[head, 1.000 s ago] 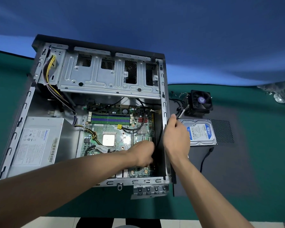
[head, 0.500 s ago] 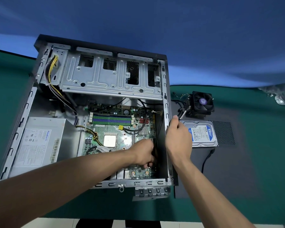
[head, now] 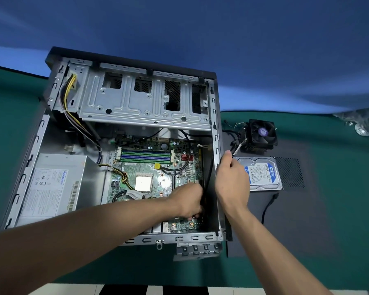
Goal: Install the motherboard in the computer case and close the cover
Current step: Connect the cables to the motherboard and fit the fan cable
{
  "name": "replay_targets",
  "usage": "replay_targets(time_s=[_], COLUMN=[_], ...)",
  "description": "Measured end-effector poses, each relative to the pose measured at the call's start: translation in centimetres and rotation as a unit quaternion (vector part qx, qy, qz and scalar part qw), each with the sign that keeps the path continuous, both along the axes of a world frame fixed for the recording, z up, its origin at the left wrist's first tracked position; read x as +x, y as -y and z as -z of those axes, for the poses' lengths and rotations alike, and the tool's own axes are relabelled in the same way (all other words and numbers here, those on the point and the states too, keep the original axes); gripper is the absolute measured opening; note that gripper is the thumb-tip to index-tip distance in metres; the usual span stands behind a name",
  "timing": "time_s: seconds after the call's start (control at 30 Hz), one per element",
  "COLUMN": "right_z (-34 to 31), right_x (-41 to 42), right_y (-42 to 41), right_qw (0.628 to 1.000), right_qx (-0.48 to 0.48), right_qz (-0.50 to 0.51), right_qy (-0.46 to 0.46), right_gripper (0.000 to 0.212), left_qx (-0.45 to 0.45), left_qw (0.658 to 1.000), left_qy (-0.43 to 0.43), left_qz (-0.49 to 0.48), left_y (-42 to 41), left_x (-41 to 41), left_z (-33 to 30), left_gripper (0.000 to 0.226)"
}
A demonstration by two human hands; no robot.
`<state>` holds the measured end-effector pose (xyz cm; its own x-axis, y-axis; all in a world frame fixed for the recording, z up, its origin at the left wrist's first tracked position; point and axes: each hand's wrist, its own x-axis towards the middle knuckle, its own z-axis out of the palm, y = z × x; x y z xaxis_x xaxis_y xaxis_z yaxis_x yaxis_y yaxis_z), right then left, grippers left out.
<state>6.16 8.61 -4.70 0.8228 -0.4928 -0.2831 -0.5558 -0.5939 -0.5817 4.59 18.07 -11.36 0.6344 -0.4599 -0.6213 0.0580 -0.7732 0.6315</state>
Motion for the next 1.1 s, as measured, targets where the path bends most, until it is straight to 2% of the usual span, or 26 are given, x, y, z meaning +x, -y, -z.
replay_targets(time_s=[0.2,0.4,0.6,0.8,1.1], right_z=[-0.18,-0.27,-0.21,-0.23,-0.12], right_x=[0.06,0.02,0.07,0.06,0.16], right_y=[-0.08,-0.14,-0.14,-0.08,-0.05], right_qw=[1.0,1.0,1.0,1.0,1.0], right_qx=[0.002,0.004,0.003,0.003,0.002], right_qz=[0.001,0.004,0.002,0.004,0.004], right_qy=[-0.005,-0.001,-0.001,-0.001,-0.006], right_gripper=[0.05,0.048,0.049,0.049,0.049], left_qx=[0.013,-0.005,0.021,0.008,0.013], left_qw=[0.999,1.0,0.994,0.996,0.995], left_qy=[0.026,0.005,0.082,0.077,0.075], left_qz=[0.02,0.029,0.063,0.035,0.07], left_y=[-0.07,-0.54,-0.33,-0.61,-0.45], left_x=[-0.01,0.16,0.34,0.72,0.63], left_z=[-0.47,-0.36,-0.53,-0.29,-0.28], left_gripper=[0.015,0.021,0.041,0.034,0.044])
